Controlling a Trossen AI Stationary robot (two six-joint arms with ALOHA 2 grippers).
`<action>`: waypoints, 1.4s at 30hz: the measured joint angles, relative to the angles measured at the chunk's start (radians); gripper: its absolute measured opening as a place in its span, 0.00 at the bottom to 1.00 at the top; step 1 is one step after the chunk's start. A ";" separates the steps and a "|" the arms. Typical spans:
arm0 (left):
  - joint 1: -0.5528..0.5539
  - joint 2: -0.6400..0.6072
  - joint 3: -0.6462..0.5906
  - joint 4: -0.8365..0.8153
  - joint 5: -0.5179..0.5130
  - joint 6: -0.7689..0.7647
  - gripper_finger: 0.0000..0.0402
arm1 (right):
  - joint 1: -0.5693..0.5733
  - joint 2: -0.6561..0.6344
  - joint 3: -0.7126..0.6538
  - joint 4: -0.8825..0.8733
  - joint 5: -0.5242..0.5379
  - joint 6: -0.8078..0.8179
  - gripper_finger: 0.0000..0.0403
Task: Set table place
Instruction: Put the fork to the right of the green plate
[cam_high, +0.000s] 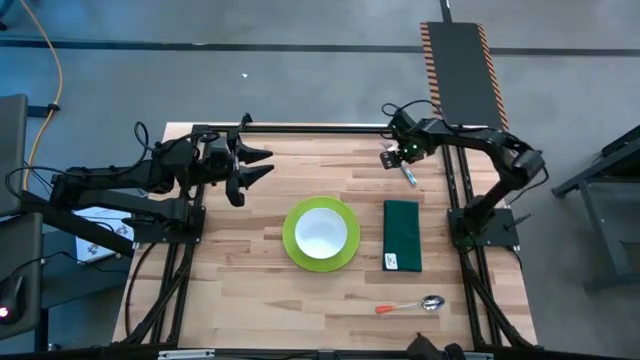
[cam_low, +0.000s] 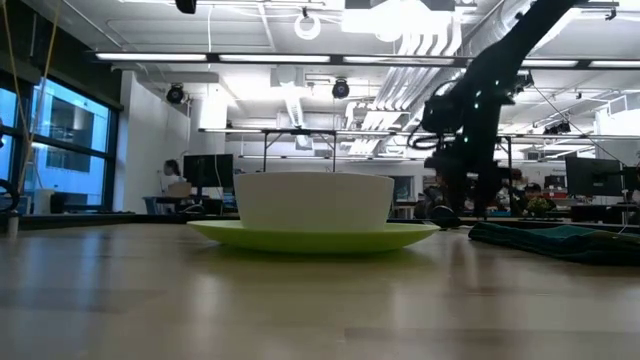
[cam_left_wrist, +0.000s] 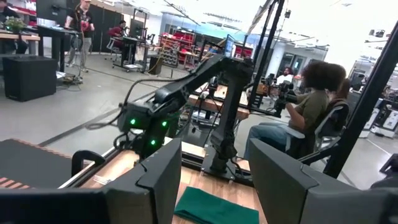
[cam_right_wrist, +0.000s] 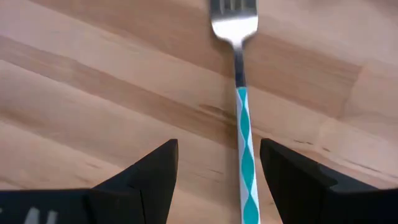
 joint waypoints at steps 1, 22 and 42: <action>0.000 0.000 0.000 0.000 0.000 0.000 0.44 | -0.005 0.018 0.000 0.001 -0.001 0.001 0.55; 0.000 0.000 0.000 0.001 -0.008 -0.003 0.43 | -0.022 0.103 0.000 -0.056 -0.001 -0.053 0.14; 0.000 0.000 0.000 0.000 -0.008 0.000 0.44 | 0.037 -0.193 -0.002 -0.176 -0.056 0.110 0.01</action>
